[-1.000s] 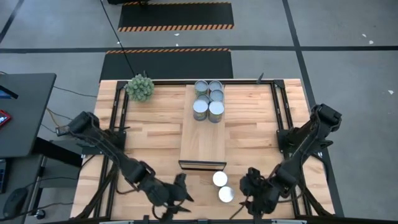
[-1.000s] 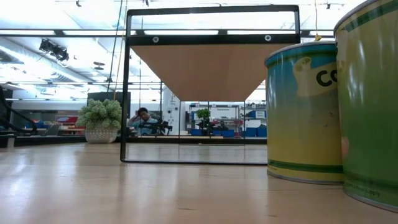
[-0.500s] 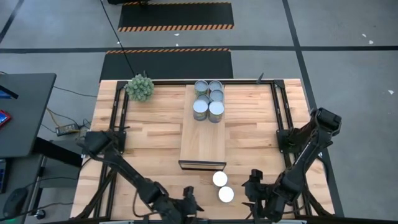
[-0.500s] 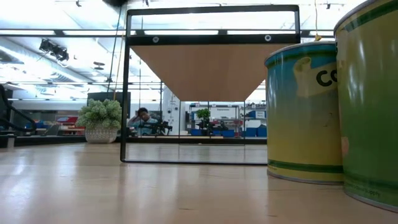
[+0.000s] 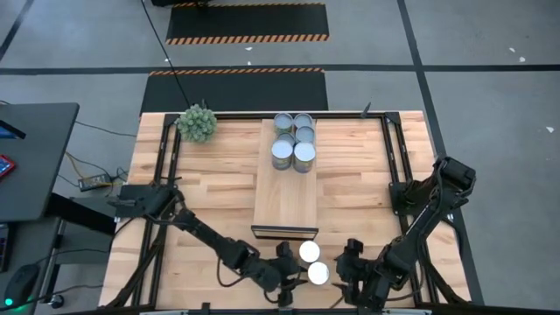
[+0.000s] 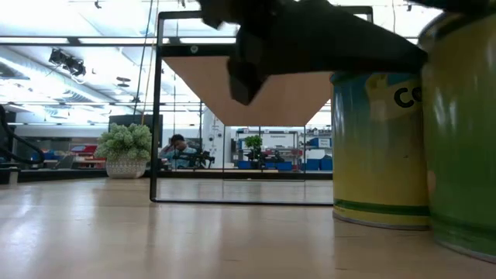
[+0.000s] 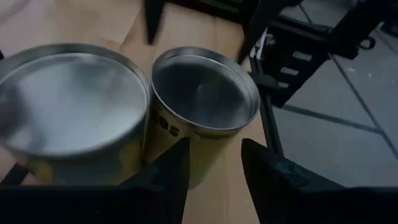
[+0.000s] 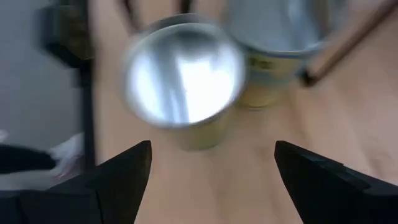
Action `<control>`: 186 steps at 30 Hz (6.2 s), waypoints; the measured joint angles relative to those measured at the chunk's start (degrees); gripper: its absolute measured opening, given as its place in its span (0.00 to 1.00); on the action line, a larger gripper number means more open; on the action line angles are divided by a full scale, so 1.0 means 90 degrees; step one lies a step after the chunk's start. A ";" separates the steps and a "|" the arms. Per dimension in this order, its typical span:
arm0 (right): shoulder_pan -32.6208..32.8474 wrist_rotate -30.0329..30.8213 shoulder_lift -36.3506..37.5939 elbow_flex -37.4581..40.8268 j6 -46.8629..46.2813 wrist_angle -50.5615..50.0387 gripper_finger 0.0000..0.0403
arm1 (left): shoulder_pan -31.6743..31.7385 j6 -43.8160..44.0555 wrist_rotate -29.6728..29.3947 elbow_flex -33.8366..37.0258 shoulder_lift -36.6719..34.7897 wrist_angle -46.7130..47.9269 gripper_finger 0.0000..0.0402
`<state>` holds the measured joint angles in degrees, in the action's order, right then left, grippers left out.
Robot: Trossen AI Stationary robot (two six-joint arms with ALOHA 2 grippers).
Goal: Pick and place cans onto a shelf
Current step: Put the large canned oranges on the shelf
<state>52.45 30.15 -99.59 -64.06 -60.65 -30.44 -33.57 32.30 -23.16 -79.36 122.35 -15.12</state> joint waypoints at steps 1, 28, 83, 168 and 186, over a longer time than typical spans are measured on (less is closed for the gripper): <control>-0.0056 0.0076 -0.0041 0.0001 -0.0072 -0.0084 0.86 | 0.0033 0.0003 0.0057 0.0001 0.0004 -0.0065 0.37; 0.0065 -0.0207 0.0141 -0.0001 -0.0039 -0.0833 0.86 | 0.0023 -0.0034 0.0472 -0.0001 0.0002 -0.0191 0.37; -0.0712 -0.1301 0.1303 0.1191 0.1523 0.0510 0.80 | -0.0052 0.0360 0.0859 -0.0001 -0.0710 0.0215 0.37; -0.4744 -0.0977 0.0098 -0.2967 0.4932 -0.0868 0.91 | 0.2933 -0.2330 0.2086 0.2738 -0.6060 0.4093 0.42; -0.4943 -0.0701 0.0134 -0.3466 0.5736 -0.1186 0.91 | 0.2925 -0.2277 0.1784 0.2741 -0.5757 0.3901 0.42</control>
<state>7.96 23.85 -98.39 -95.26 -9.02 -41.11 -7.25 11.81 -7.10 -54.70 70.53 19.99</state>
